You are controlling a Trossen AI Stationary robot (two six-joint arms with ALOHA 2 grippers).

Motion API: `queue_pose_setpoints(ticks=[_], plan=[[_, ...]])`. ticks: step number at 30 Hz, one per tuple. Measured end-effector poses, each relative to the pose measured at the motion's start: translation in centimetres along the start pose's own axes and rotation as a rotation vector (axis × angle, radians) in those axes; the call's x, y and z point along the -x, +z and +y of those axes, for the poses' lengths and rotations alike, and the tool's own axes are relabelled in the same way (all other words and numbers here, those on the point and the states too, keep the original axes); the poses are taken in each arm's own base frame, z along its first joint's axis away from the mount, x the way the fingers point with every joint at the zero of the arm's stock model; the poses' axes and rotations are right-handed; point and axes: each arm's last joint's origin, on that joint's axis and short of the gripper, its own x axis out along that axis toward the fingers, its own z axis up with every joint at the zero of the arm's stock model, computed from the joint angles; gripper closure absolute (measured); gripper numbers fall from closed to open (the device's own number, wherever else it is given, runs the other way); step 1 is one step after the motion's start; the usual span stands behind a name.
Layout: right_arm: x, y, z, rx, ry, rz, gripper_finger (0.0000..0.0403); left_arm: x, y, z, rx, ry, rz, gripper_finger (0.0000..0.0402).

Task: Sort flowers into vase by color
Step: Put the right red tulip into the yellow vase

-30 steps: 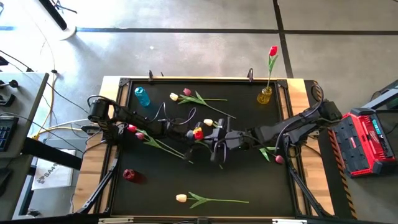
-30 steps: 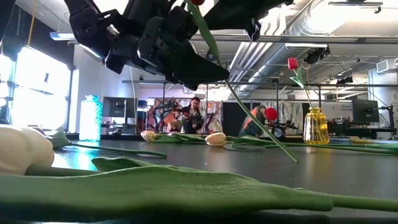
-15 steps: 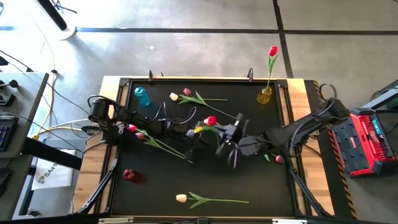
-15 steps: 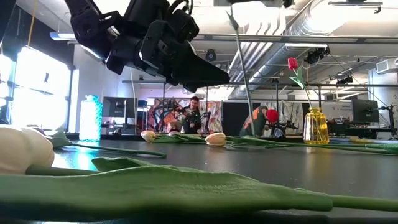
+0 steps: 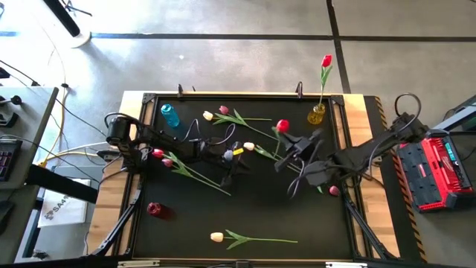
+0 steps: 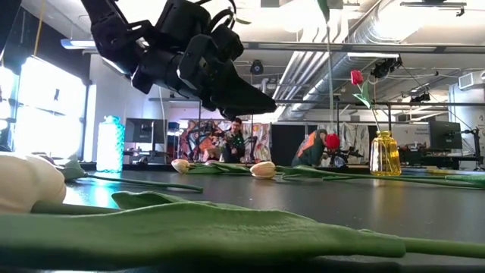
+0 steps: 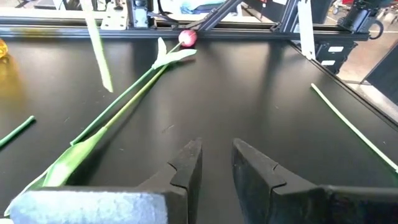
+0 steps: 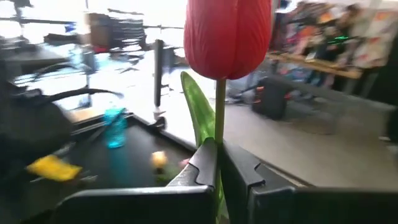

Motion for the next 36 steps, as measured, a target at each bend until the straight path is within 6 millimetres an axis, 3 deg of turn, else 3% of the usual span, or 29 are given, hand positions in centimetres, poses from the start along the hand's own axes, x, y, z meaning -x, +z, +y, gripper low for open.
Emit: queue_pose_setpoints(ticks=[9, 24, 36], plan=[[0.0, 1.6, -4.3, 0.001, -0.217, -0.05, 0.0403, 0.1, 0.0, 0.2, -0.056, 0.006, -0.003, 0.0328], [-1.9, 1.5, -14.6, -0.109, -0.57, -0.053, 0.0403, 0.6, 0.3, 2.2, -0.084, 0.064, -0.031, 0.0328], [-3.6, 1.7, -18.1, -0.114, -0.827, -0.034, 0.0403, 0.8, 0.4, 2.7, -0.083, 0.078, -0.046, 0.0328]])
